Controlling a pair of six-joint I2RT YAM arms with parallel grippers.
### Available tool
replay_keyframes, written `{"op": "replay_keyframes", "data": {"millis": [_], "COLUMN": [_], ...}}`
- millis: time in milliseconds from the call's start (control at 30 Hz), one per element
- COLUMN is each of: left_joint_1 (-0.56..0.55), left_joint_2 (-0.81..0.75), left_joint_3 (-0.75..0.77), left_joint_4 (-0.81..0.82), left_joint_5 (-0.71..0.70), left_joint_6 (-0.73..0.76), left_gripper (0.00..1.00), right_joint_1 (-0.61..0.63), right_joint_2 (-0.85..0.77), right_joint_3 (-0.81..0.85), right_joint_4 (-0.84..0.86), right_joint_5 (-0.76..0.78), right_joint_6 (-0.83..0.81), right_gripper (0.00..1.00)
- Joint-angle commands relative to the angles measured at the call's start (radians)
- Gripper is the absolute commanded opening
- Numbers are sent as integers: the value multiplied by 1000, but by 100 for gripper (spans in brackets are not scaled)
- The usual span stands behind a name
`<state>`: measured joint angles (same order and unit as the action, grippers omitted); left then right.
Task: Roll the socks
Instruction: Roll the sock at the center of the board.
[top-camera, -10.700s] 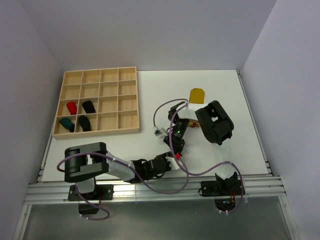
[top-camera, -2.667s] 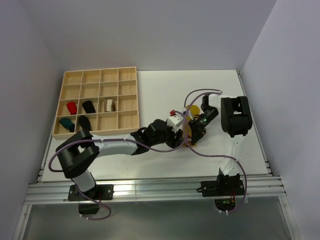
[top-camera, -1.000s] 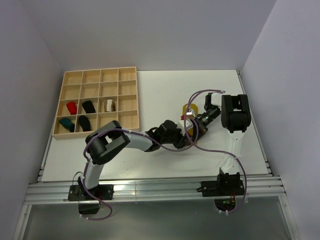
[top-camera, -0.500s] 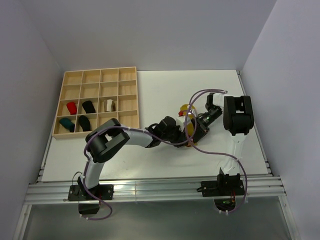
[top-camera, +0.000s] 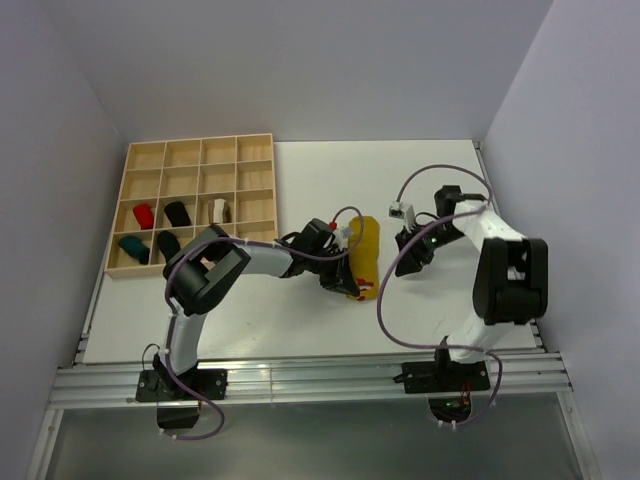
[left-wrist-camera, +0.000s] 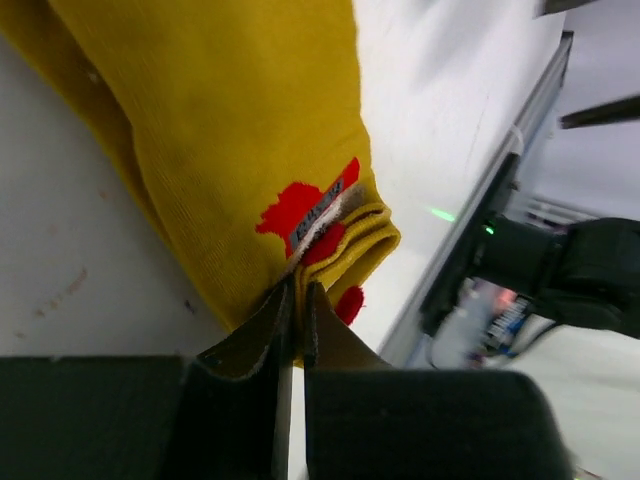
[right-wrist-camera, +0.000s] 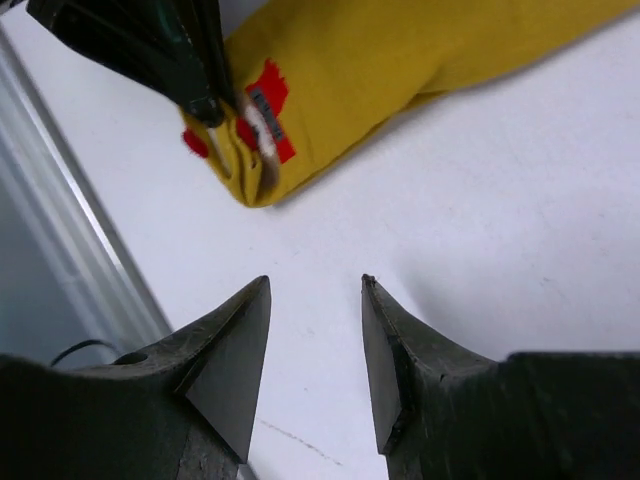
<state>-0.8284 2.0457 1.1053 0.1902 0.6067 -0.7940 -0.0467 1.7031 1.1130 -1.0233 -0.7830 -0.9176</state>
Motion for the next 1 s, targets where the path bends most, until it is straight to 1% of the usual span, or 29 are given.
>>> {"op": "replay_keyframes", "data": {"millis": [0,33,100,133,200,233,300,433,500,600,633,733,833,967], "left_joint_1": [-6,-5,0,0,5,8,15,29,35,38,40,46,51,54], "left_joint_2": [51,59,73,74,85,88,91,102,110,114,116,122,126,128], "left_joint_3": [57,67,83,87,99,102,114,114,117,122,123,133,146,154], "left_joint_4": [-181,-199,-253,-262,-296,-299,-320,-308,-310,-308,-323,-339,-360,-368], "left_joint_5": [123,128,151,159,168,183,179,203,214,228,228,234,228,228], "left_joint_6": [-135,-145,-168,-177,-188,-189,-195,-220,-228,-235,-234,-226,-211,-206], "left_gripper": [0,0,0,0,0,0,0,0,0,0,0,1,0,0], "right_joint_1": [11,27,42,76,137,163,246,338,395,444,482,534,573,620], "right_joint_2": [-196,-239,-313,-389,-453,-494,-516,-504,-500,-526,-534,-592,-623,-606], "right_joint_3": [-88,-141,-197,-249,-298,-341,-373,-415,-429,-470,-495,-545,-571,-578], "right_joint_4": [182,208,283,308,366,387,416,442,468,514,529,584,615,646], "right_joint_5": [31,50,77,89,131,152,189,195,221,246,279,320,352,386], "right_joint_6": [-6,-7,-15,-17,-23,-23,-23,-21,-12,6,9,26,40,52], "right_gripper": [49,49,49,50,53,56,58,58,58,59,58,56,57,59]}}
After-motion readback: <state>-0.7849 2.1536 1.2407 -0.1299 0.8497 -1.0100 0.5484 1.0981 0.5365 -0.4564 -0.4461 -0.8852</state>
